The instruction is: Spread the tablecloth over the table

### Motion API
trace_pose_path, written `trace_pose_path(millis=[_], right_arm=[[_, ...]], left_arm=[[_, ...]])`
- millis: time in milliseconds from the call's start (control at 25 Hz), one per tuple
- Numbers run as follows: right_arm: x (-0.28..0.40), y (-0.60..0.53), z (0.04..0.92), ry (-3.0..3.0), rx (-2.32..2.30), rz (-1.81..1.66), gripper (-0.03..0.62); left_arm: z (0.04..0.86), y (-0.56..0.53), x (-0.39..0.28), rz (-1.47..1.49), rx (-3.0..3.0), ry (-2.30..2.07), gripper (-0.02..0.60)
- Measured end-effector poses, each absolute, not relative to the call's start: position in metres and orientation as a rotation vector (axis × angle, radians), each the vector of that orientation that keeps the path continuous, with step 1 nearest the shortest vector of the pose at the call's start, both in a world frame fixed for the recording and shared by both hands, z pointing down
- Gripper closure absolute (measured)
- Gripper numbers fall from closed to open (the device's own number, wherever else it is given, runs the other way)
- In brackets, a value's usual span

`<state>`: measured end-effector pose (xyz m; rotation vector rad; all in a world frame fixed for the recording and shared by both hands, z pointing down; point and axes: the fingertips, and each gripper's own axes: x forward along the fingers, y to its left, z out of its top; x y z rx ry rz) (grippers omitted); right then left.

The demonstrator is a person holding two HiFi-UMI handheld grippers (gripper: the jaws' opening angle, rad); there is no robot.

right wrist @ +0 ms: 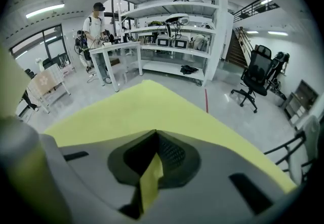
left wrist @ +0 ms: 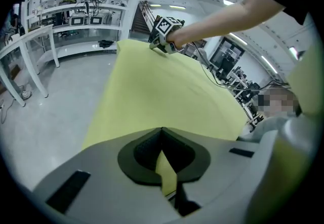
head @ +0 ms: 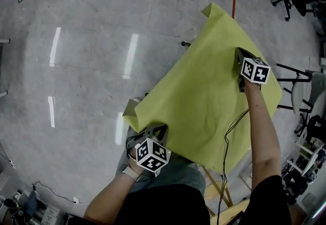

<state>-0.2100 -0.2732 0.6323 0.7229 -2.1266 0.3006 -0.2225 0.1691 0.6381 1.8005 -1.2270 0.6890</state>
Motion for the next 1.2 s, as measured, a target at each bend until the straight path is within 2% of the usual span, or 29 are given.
trace_pose_path(millis=[440, 760, 960, 1200], right_arm=[[-0.264, -0.268, 0.632, -2.160, 0.693, 0.295, 0.583], [-0.283, -0.272, 0.627, -2.188, 0.709, 0.339, 0.583], [-0.270, -0.276, 0.617, -2.203, 0.711, 0.331, 0.582], [-0.236, -0.269, 0.619, -2.168, 0.686, 0.300, 0.583]], left_arm=[[0.638, 0.176, -0.275, 0.810, 1.774, -1.331, 0.572], [0.631, 0.179, -0.303, 0.767, 1.663, -1.396, 0.572], [0.624, 0.174, -0.280, 0.697, 1.690, -1.343, 0.572], [0.619, 0.167, -0.222, 0.691, 1.765, -1.228, 0.572]])
